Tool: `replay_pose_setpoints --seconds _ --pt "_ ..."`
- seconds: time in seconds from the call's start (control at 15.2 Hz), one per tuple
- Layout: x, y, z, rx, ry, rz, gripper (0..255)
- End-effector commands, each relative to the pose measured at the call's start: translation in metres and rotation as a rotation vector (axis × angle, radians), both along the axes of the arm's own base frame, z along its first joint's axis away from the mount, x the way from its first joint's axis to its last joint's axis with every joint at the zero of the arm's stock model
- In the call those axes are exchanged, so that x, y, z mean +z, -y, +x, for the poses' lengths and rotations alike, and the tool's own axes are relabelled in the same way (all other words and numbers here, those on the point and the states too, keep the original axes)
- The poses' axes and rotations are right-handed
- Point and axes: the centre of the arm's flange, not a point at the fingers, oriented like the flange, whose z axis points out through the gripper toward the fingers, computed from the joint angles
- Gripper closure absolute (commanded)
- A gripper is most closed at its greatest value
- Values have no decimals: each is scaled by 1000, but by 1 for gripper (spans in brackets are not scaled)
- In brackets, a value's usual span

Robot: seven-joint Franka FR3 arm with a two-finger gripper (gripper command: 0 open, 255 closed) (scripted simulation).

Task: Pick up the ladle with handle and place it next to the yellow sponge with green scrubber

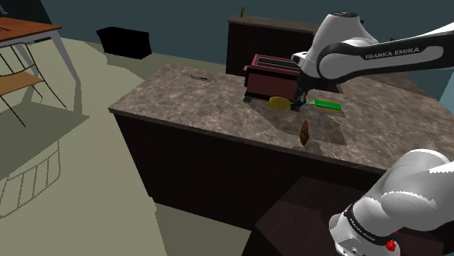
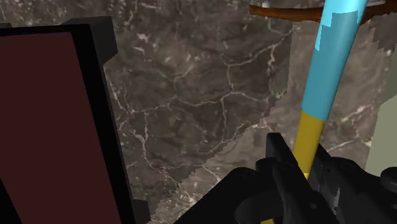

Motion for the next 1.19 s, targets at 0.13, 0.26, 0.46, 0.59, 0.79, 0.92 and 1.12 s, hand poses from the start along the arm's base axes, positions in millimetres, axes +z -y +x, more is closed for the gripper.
replay_pose_setpoints --seconds 0.13,0.26,0.46,0.59,0.79,0.92,1.12 --pt "-1 32 -42 2 0 0 255" --pt "-1 49 -62 2 0 0 255" --pt "-1 75 -93 2 0 0 255" --pt "-1 92 -113 2 0 0 255" --pt "-1 117 -143 2 0 0 255" --pt "-1 134 -163 2 0 0 255" --pt "0 160 -194 2 0 0 255"
